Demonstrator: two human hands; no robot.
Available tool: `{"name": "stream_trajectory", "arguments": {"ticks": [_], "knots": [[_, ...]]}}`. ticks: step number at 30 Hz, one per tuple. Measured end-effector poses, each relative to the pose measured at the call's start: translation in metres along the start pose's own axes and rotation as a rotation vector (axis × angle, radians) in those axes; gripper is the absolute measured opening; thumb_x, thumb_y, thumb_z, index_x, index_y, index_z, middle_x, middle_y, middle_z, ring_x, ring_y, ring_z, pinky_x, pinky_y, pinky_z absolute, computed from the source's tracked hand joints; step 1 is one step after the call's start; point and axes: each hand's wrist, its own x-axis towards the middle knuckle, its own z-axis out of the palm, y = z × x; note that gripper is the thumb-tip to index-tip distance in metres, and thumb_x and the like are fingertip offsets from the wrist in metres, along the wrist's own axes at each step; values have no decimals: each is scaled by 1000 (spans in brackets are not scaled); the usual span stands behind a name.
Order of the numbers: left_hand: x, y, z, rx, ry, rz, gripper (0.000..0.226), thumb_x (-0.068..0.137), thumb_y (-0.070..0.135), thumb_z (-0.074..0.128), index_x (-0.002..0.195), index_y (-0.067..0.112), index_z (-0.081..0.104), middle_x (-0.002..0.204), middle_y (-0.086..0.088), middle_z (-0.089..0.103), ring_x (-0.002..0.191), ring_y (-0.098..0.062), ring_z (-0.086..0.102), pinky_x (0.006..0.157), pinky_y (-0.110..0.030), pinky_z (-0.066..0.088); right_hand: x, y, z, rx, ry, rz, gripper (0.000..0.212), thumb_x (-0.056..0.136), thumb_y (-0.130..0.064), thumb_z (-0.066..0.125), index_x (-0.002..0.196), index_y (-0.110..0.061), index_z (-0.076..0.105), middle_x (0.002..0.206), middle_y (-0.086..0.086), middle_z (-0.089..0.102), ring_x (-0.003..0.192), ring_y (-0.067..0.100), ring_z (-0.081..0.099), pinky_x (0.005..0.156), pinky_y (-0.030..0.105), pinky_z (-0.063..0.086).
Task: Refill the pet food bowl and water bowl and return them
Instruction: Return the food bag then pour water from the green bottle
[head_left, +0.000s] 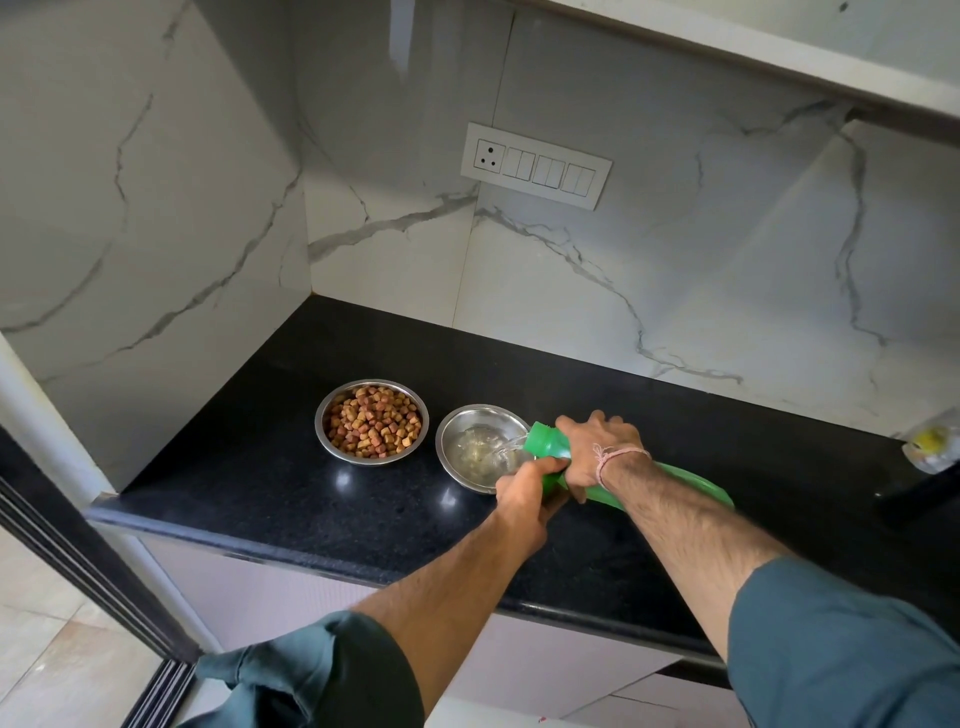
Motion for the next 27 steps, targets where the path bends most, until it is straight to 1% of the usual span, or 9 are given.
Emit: {"name": "stream_trajectory", "arguments": {"ticks": [3,7,12,18,22,27], "knots": [[0,-1,0,0,-7,0,54,83,2,78,131,5,53,121,-19,68,106,-35,71,89,-46,62,-1,1,0,-5,2,0,96,63,-30,89,143,-33,37,128,13,49,122,39,52,96,56,54],[0,-1,0,6,-14,-6,53,83,3,77,131,5,55,121,-18,69,106,-34,72,91,-47,61,-2,1,0,-7,5,1,96,63,-31,89,143,-33,37,128,12,49,122,38,52,96,56,54],[0,1,1,4,-11,-7,49,82,2,77,126,6,57,119,-18,70,106,-34,72,91,-48,61,-2,0,-2,-15,2,-2,95,63,-31,90,142,-33,37,127,13,49,122,39,52,96,56,54],[1,-2,1,-4,-4,-4,56,81,3,79,131,7,53,121,-18,68,107,-34,71,91,-48,61,-4,0,-3,-33,-5,-4,96,62,-30,90,143,-32,37,129,14,49,123,39,52,96,56,54],[2,-2,1,2,-6,-6,53,81,5,80,127,9,55,119,-16,69,104,-33,72,89,-46,62,-4,0,-5,-52,-2,-6,95,62,-30,90,142,-32,38,129,14,49,123,39,52,97,57,53],[5,-2,-1,10,-8,-4,44,80,4,80,117,12,57,117,-15,68,106,-32,71,92,-47,61,-5,0,-8,-69,-7,-5,95,63,-28,90,143,-31,38,130,14,48,124,40,51,97,58,53]]}}
